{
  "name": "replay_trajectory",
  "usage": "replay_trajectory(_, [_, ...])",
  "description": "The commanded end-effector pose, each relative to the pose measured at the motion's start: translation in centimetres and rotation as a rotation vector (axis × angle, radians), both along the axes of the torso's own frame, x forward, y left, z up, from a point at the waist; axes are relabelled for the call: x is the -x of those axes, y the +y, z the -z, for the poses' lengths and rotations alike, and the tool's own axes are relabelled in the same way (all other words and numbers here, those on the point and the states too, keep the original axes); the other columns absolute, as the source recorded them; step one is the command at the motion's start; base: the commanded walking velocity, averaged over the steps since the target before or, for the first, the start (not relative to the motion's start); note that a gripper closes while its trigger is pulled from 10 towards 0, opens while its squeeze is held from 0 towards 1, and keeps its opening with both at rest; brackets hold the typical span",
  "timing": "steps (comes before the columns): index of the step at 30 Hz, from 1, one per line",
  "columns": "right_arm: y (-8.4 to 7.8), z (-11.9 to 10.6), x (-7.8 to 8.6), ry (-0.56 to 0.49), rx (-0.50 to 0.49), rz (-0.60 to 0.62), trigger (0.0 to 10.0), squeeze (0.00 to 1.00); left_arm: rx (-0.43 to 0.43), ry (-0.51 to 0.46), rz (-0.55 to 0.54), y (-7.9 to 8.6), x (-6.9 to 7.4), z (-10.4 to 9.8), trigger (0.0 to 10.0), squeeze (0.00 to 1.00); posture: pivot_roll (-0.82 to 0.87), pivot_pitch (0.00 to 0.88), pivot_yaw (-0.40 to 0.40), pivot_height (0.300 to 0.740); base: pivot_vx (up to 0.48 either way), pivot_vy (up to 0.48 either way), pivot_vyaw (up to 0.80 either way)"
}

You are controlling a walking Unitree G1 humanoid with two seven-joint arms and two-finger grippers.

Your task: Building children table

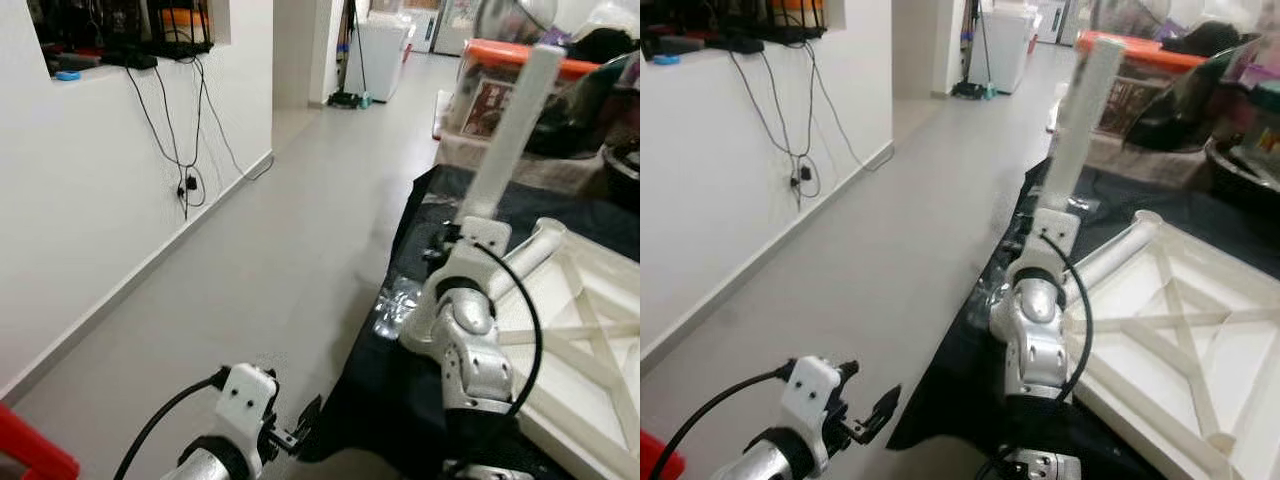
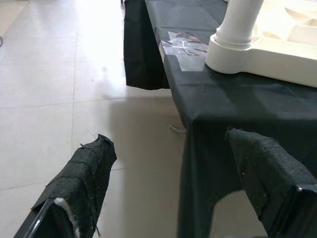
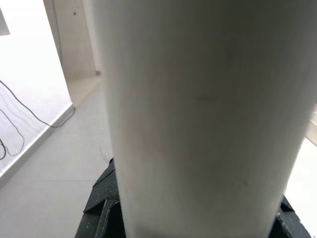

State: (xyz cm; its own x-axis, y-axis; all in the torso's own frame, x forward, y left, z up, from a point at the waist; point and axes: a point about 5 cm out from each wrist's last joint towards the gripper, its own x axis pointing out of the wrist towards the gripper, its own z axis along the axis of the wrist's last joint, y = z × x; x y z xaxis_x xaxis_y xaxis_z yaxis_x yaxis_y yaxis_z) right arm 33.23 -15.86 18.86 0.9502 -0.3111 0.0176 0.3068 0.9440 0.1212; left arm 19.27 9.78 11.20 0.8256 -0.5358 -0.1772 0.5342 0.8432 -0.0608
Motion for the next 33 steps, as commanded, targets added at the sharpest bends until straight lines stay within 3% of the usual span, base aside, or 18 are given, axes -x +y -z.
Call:
replay_trajectory(1, [1.7,3.1,0.6,0.1,-0.102,-0.026,10.0,0.0,0.003,0.016,0.004,-0.1,0.0,0.3,10.0,0.0,0.13,0.049,-0.065,0.74,0.0,0.0,0.0])
replay_trajectory(2, [2.6,2.5,0.2,0.041,-0.11,-0.098,10.0,1.0,0.004,0.016,0.004,-0.2,0.0,0.3,10.0,0.0,0.13,0.048,-0.068,0.74,0.0,0.0,0.0])
replay_trajectory(4, [4.0,1.5,-0.3,-0.057,-0.125,-0.256,10.0,1.0,0.004,0.015,0.003,-0.1,0.0,0.3,10.0,0.0,0.13,0.048,-0.068,0.74,0.0,0.0,0.0])
replay_trajectory(6, [4.3,1.2,-0.4,-0.079,-0.13,-0.304,10.0,1.0,0.004,0.015,0.003,-0.1,0.0,0.3,10.0,0.0,0.13,0.048,-0.068,0.74,0.0,0.0,0.0])
replay_trajectory(7, [4.5,0.9,-0.7,-0.104,-0.167,-0.386,10.0,0.0,0.004,0.015,0.002,-0.1,0.0,0.3,10.0,0.0,0.13,0.046,-0.066,0.74,0.0,0.0,0.0])
replay_trajectory(10, [4.5,0.4,-1.2,-0.095,-0.218,-0.739,10.0,0.0,0.006,0.015,0.003,-0.1,0.0,0.3,10.0,0.0,0.13,0.046,-0.067,0.74,0.0,0.0,0.0])
replay_trajectory(12, [4.4,0.4,-1.1,-0.08,-0.216,-0.798,10.0,0.0,0.006,0.015,0.003,-0.1,0.0,0.3,10.0,0.0,0.13,0.046,-0.067,0.74,0.0,0.0,0.0])
replay_trajectory(14, [3.3,1.1,-0.1,-0.015,-0.136,-1.142,10.0,0.0,0.008,0.015,0.006,-0.2,0.0,0.3,10.0,0.0,0.13,0.046,-0.065,0.74,0.0,0.0,0.0])
replay_trajectory(16, [2.3,1.4,1.1,0.035,-0.108,-1.412,10.0,0.0,0.009,0.016,0.007,-0.2,-0.1,0.3,10.0,0.0,0.13,0.049,-0.069,0.74,0.0,0.0,0.0])
replay_trajectory(20, [1.9,1.6,1.4,0.063,-0.073,-1.552,10.0,0.0,0.009,0.017,0.004,-0.2,-0.1,0.3,10.0,0.0,0.14,0.05,-0.077,0.74,0.0,0.0,0.0])
replay_trajectory(21, [1.9,1.4,1.1,0.089,-0.064,-1.637,10.0,0.0,0.008,0.016,0.0,-0.2,-0.1,0.3,10.0,0.0,0.15,0.051,-0.076,0.74,0.0,0.0,0.0])
replay_trajectory(23, [1.9,1.4,1.1,0.093,-0.064,-1.657,10.0,0.0,0.007,0.016,-0.001,-0.2,-0.1,0.3,10.0,0.0,0.15,0.051,-0.076,0.74,0.0,0.0,0.0])
replay_trajectory(27, [2.9,0.4,0.9,0.087,-0.004,-1.806,10.0,0.0,0.004,0.016,-0.002,-0.1,0.0,0.3,10.0,0.0,0.15,0.051,-0.07,0.74,0.0,0.0,0.0])
replay_trajectory(28, [3.3,0.4,0.5,0.094,0.038,-1.795,4.4,0.0,0.003,0.017,-0.001,-0.1,0.0,0.3,10.0,0.0,0.15,0.05,-0.069,0.74,0.0,0.0,0.0])
replay_trajectory(29, [3.6,0.3,0.2,0.095,0.064,-1.777,0.0,0.0,0.002,0.018,0.0,-0.1,0.0,0.4,10.0,0.0,0.15,0.05,-0.069,0.74,0.0,0.0,0.0])
replay_trajectory(33, [4.0,0.3,-0.2,0.069,0.106,-1.738,0.0,0.0,0.0,0.018,0.001,0.0,0.0,0.4,10.0,0.0,0.15,0.05,-0.069,0.74,0.0,0.0,0.0])
